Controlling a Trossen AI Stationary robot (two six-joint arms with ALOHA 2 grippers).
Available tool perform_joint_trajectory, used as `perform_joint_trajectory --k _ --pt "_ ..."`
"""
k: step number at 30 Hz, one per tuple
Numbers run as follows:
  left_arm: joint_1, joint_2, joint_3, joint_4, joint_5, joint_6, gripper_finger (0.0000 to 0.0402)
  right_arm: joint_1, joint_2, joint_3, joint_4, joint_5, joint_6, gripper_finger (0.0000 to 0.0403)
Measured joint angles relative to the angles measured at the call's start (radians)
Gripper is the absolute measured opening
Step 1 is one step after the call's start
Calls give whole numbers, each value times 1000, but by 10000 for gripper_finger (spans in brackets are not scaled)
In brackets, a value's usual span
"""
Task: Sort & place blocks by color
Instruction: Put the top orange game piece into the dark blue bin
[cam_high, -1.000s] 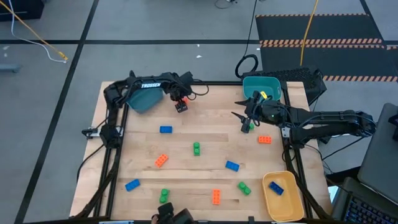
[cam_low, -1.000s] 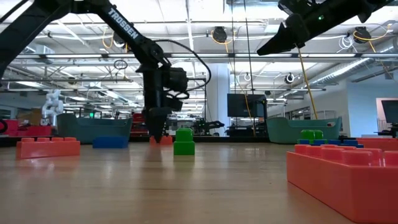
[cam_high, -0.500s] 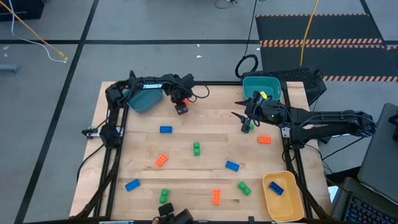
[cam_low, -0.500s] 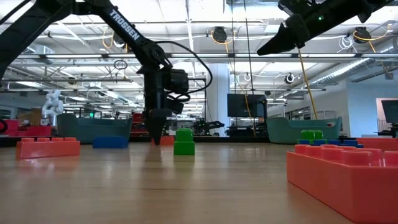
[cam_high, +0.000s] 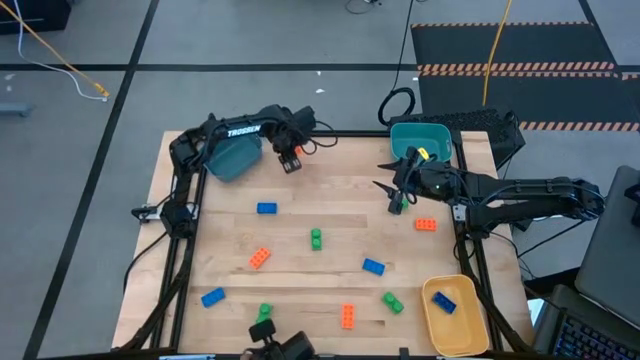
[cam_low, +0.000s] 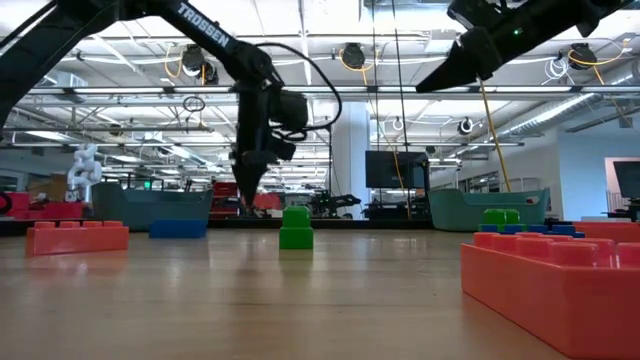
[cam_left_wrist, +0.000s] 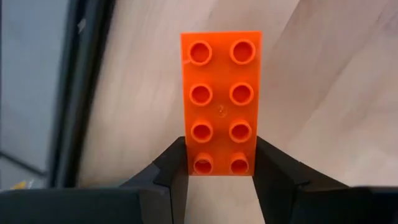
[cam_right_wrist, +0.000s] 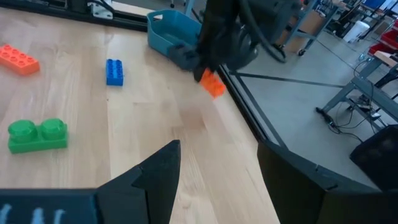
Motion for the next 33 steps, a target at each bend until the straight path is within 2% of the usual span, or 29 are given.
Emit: perform_joint_trajectory --k 5,9,19,21,24,33 --pt "36 -1 86 -137 -72 -13 136 0 0 0 -26 2 0 210" --pt "77 -8 118 -212 -79 -27 136 0 0 0 -26 2 -3 210" --pt "142 -208 99 -204 -74 -71 136 -30 0 -5 -22 3 -3 210" --pt "152 -243 68 -202 -75 -98 136 -39 0 -10 -19 3 -3 210" --pt "162 -291 -41 -171 -74 -133 136 -46 0 -14 -18 2 -3 210" --pt "184 -442 -400 72 -90 -176 136 -49 0 -16 -13 2 -10 210"
